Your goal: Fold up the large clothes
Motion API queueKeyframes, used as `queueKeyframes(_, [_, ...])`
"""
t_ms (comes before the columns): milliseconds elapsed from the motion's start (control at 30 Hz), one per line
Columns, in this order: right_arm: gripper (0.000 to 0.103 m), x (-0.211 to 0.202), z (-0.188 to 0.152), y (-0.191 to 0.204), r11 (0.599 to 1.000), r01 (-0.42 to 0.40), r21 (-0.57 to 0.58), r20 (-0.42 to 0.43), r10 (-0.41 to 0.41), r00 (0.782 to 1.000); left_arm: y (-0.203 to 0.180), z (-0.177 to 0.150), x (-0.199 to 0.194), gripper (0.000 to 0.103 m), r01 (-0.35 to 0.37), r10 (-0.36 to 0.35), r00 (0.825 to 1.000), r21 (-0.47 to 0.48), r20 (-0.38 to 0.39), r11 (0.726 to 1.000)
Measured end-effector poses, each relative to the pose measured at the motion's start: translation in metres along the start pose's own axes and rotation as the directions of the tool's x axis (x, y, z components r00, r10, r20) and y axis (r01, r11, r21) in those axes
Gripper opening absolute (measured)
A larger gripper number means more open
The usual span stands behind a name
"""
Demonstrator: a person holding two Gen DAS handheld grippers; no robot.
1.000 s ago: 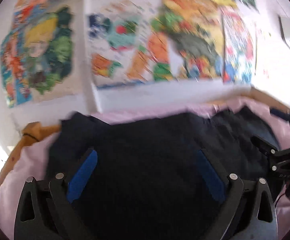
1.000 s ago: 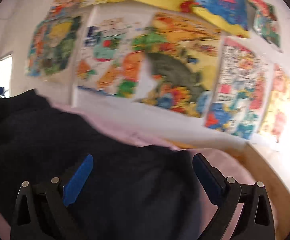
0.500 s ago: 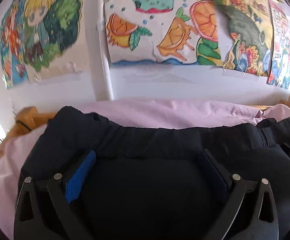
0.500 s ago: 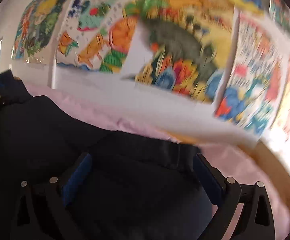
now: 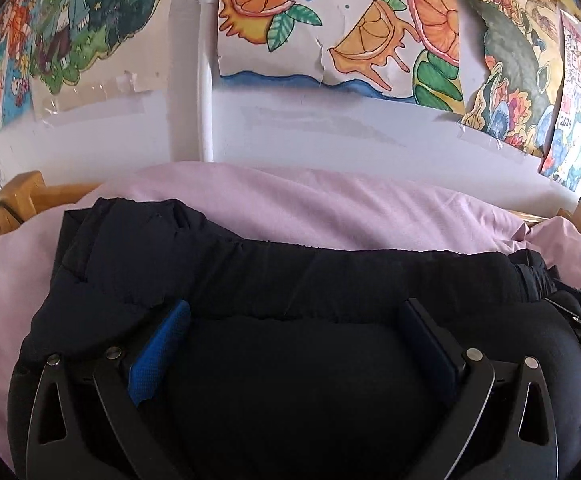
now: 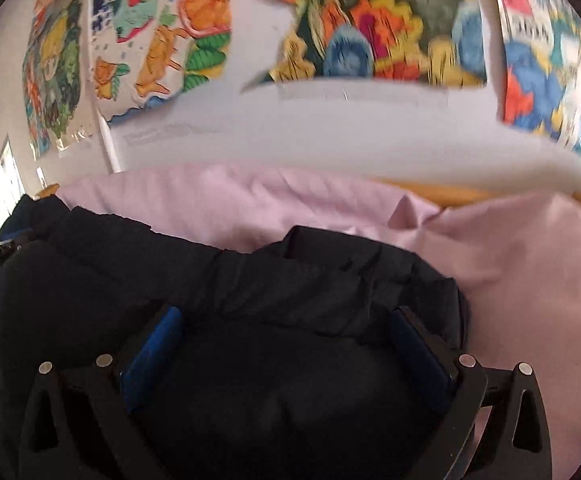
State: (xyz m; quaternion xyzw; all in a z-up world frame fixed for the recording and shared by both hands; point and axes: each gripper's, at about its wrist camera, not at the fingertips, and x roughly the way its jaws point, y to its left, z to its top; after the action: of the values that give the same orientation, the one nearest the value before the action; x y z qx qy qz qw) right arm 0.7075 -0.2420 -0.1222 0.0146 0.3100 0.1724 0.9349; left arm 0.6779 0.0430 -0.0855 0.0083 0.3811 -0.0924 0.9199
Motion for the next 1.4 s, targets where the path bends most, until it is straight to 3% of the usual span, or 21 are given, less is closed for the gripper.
queueKeyframes(100, [0.103, -0.006, -0.002, 0.0, 1.0, -0.006, 0.012, 0.006, 0.005, 1.0, -0.001, -0.002, -0.005, 0.102, -0.001, 0.001, 1.0, 0.006, 0.011, 1.0])
queueKeyframes(467, [0.103, -0.061, 0.004, 0.029, 0.984, 0.17, -0.06, 0.054, -0.167, 0.984, -0.016, 0.0, -0.044, 0.102, -0.058, 0.056, 0.998, 0.045, 0.025, 0.997])
queueKeyframes(600, [0.103, -0.097, 0.011, 0.054, 0.988, 0.122, -0.097, 0.116, -0.11, 0.987, -0.018, 0.001, -0.063, 0.102, -0.037, 0.036, 0.999, 0.031, 0.027, 0.999])
queueKeyframes(867, [0.103, -0.129, -0.007, 0.1, 0.975, 0.037, -0.218, 0.107, -0.014, 0.994, -0.024, -0.017, -0.1, 0.102, -0.058, 0.054, 0.997, 0.071, 0.054, 0.996])
queueKeyframes(967, [0.103, -0.125, -0.015, 0.1, 0.973, 0.025, -0.23, 0.088, -0.004, 0.996, -0.01, -0.025, -0.099, 0.102, -0.052, 0.05, 0.998, 0.049, 0.044, 0.997])
queueKeyframes(1100, [0.103, -0.114, -0.023, 0.084, 0.987, -0.043, -0.157, 0.046, 0.051, 0.998, 0.011, -0.031, -0.09, 0.102, 0.0, 0.0, 1.0, -0.023, 0.02, 1.0])
queueKeyframes(1400, [0.103, -0.105, -0.038, 0.081, 0.984, -0.084, -0.16, 0.031, 0.09, 0.995, 0.009, -0.042, -0.084, 0.102, 0.001, -0.002, 0.999, 0.009, 0.039, 1.0])
